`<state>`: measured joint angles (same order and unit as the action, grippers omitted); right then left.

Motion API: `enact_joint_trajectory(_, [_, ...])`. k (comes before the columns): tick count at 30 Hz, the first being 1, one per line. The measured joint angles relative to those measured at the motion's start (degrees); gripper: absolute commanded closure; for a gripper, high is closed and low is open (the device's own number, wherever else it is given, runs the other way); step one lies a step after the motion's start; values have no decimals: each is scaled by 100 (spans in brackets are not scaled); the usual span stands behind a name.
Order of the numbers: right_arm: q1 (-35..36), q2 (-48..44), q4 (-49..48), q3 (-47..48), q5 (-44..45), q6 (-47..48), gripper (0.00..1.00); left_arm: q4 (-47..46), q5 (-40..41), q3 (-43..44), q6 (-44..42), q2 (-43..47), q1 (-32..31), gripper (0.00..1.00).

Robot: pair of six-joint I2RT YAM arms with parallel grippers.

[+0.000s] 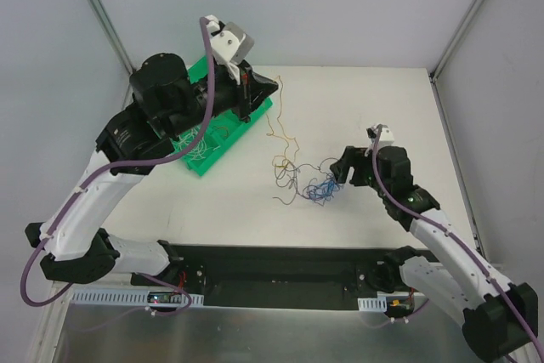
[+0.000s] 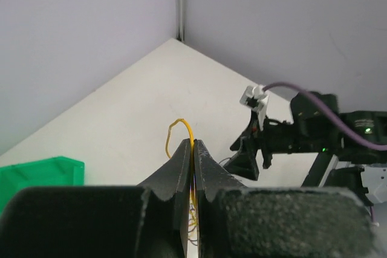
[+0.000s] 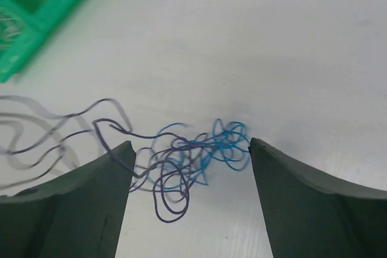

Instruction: Untangle the cables

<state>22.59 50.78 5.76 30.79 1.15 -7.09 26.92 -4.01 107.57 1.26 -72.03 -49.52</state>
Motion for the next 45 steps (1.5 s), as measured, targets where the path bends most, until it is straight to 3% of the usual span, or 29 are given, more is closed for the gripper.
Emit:
enact_joint_trajectory(5, [658, -535, -304, 494, -962, 273, 17, 144, -42, 0, 85, -157, 0, 100])
enact_joint_trajectory(10, [1386, -63, -1003, 715, -1204, 125, 21, 144, -57, 0, 157, -26, 0, 100])
enact_joint_trajectory(18, [1980, 1176, -1650, 1108, -195, -280, 31, 144, -219, 103, 297, 144, 0, 100])
enact_joint_trajectory(28, [2430, 2938, -2553, 1370, 802, -557, 32, 177, -494, 581, 444, 31, -2, 100])
enact_joint_trajectory(32, [2267, 3414, -2083, 1307, 1665, -592, 31, 240, -319, 1189, 258, -35, -2, 100])
enact_joint_trajectory(39, [885, 2966, -1274, 586, 2267, -632, 24, 42, 308, 1814, -219, 214, 0, 100])
enact_joint_trajectory(42, [713, 2345, -907, 420, 2046, -275, 17, -17, 417, 1711, -234, 304, 0, 100])
enact_joint_trajectory(45, [831, 1561, -859, 415, 1268, 225, 15, -24, 428, 1602, -232, 201, 0, 100])
